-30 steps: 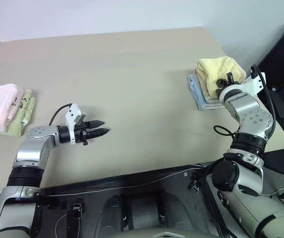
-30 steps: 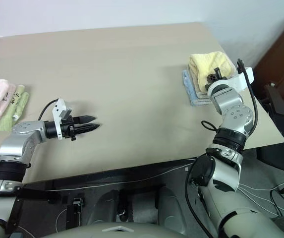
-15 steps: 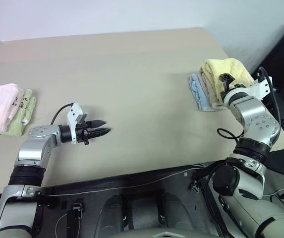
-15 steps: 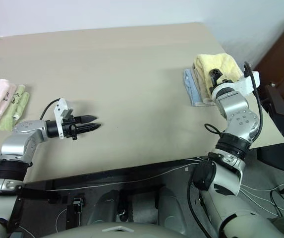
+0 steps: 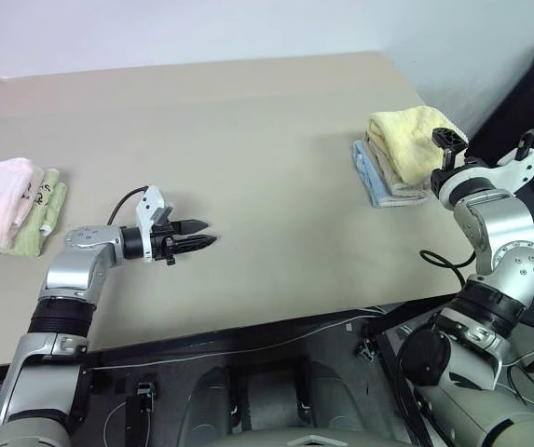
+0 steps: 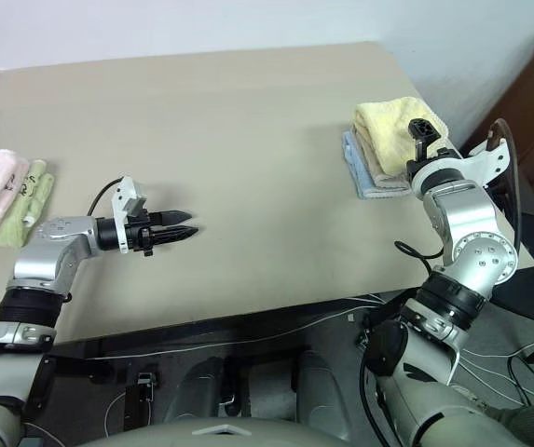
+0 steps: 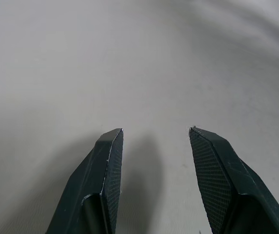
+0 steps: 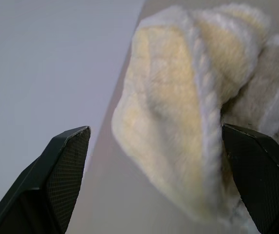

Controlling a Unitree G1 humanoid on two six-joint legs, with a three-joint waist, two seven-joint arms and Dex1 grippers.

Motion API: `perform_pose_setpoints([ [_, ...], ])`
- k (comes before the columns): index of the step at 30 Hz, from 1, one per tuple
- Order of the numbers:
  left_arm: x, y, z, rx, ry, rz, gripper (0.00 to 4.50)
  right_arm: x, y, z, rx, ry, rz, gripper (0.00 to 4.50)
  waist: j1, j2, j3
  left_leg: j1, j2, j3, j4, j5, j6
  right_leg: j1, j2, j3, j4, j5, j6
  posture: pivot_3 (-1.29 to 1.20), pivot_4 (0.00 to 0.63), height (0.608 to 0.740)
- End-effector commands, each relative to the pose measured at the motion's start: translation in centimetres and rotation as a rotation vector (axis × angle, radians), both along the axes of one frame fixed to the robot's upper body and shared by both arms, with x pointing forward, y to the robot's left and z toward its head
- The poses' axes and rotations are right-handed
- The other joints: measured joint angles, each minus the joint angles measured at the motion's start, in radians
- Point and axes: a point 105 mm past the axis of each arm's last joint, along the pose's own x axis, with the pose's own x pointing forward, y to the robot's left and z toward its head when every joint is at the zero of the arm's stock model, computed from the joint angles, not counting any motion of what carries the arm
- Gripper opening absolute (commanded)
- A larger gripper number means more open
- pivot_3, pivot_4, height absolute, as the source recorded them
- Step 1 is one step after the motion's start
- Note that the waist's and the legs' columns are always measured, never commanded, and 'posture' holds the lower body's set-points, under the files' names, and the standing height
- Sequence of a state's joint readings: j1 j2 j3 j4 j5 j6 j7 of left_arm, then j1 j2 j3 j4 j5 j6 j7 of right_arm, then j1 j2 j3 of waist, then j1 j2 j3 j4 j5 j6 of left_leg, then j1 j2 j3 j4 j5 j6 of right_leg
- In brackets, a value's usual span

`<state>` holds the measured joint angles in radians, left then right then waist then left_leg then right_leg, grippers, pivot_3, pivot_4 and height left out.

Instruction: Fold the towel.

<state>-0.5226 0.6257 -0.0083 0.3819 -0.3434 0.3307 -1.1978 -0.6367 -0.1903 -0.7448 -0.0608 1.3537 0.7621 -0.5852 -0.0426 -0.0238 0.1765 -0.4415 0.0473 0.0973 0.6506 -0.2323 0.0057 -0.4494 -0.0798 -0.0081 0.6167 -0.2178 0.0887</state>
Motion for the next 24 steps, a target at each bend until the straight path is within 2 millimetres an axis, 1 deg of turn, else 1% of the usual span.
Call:
perform_pose_setpoints([
  [1, 0.2, 0.2, 1.1, 0.005, -0.051, -0.017, 2.29, -2.5, 0.5, 2.4, -0.079, -0.125, 0.035, 4.48, 0.002, 0.0, 0.0, 0.0, 0.0, 0.0, 0.0, 0.0, 0.0, 0.0, 0.0, 0.0, 0.0, 0.0, 0.0, 0.0, 0.15, 0.74],
  [3, 0.0, 0.1, 1.2, 0.002, -0.056, -0.033, 2.29, -3.7, 0.6, 2.2, -0.106, -0.128, 0.048, 4.48, 0.003, 0.0, 0.0, 0.0, 0.0, 0.0, 0.0, 0.0, 0.0, 0.0, 0.0, 0.0, 0.0, 0.0, 0.0, 0.0, 0.15, 0.74],
  [5, -0.2, 0.0, 1.5, -0.008, -0.059, -0.045, 2.29, -4.4, 0.7, 1.8, -0.121, -0.117, 0.054, 4.48, 0.002, 0.0, 0.0, 0.0, 0.0, 0.0, 0.0, 0.0, 0.0, 0.0, 0.0, 0.0, 0.0, 0.0, 0.0, 0.0, 0.15, 0.74],
  [7, -0.6, -0.3, 2.1, -0.023, -0.066, -0.065, 2.29, -5.4, 0.6, 1.2, -0.16, -0.105, 0.078, 4.48, 0.001, 0.0, 0.0, 0.0, 0.0, 0.0, 0.001, 0.0, 0.0, 0.001, 0.0, 0.0, 0.0, 0.0, 0.0, 0.0, 0.15, 0.74],
  [9, -0.9, -0.7, 3.2, -0.061, -0.092, -0.083, 2.29, -6.2, 0.6, 0.7, -0.262, -0.084, 0.125, 4.48, 0.002, 0.0, 0.0, 0.001, 0.0, 0.0, 0.001, 0.0, 0.0, 0.002, 0.0, 0.0, 0.0, 0.0, 0.0, 0.0, 0.15, 0.74],
  [12, -1.3, -1.2, 5.0, -0.136, -0.105, -0.096, 2.29, -6.7, 1.3, 0.6, -0.522, -0.077, 0.193, 4.48, 0.002, 0.0, 0.0, 0.001, 0.0, -0.001, 0.002, 0.0, 0.0, 0.003, 0.0, 0.001, -0.001, 0.0, -0.001, 0.0, 0.15, 0.74],
  [13, -1.5, -1.4, 5.4, -0.145, -0.114, -0.1, 2.29, -6.8, 1.8, 0.9, -0.603, -0.101, 0.225, 4.48, -0.001, 0.0, 0.0, 0.002, 0.0, -0.003, 0.002, 0.0, 0.0, 0.003, 0.0, 0.001, -0.001, 0.0, -0.001, 0.0, 0.15, 0.74],
  [15, -1.9, -1.7, 6.3, -0.152, -0.143, -0.109, 2.29, -7.3, 4.2, 1.6, -0.749, -0.204, 0.382, 4.48, -0.002, 0.0, 0.0, 0.004, 0.0, -0.003, 0.003, 0.0, 0.0, 0.005, 0.0, 0.002, -0.001, -0.001, -0.001, 0.0, 0.15, 0.74],
  [18, -2.5, -1.7, 6.6, -0.127, -0.159, -0.115, 2.29, -8.0, 6.6, 2.5, -0.865, -0.334, 0.519, 4.48, 0.001, 0.0, 0.0, 0.01, 0.0, -0.003, 0.002, 0.0, 0.0, 0.01, 0.001, 0.002, -0.001, -0.002, -0.003, 0.0, 0.15, 0.74],
  [20, -3.0, -1.9, 7.0, -0.131, -0.165, -0.119, 2.29, -8.0, 7.6, 2.5, -0.942, -0.389, 0.57, 4.48, 0.001, 0.0, 0.0, 0.013, 0.0, -0.003, 0.001, 0.0, 0.0, 0.012, 0.002, 0.002, -0.002, -0.003, -0.004, 0.0, 0.15, 0.74],
  [22, -3.4, -1.9, 7.4, -0.128, -0.174, -0.117, 2.29, -7.6, 8.3, 2.1, -0.974, -0.415, 0.608, 4.48, 0.003, -0.001, 0.0, 0.013, 0.001, -0.004, 0.001, 0.0, 0.0, 0.013, 0.001, 0.002, -0.002, -0.003, -0.004, 0.0, 0.15, 0.74],
  [24, -3.8, -1.6, 8.0, -0.129, -0.184, -0.111, 2.29, -7.1, 9.0, 1.6, -1.04, -0.433, 0.639, 4.48, 0.005, -0.001, 0.0, 0.013, 0.0, -0.003, 0.002, 0.0, 0.0, 0.013, 0.0, 0.002, -0.002, -0.003, -0.004, 0.0, 0.15, 0.74],
])
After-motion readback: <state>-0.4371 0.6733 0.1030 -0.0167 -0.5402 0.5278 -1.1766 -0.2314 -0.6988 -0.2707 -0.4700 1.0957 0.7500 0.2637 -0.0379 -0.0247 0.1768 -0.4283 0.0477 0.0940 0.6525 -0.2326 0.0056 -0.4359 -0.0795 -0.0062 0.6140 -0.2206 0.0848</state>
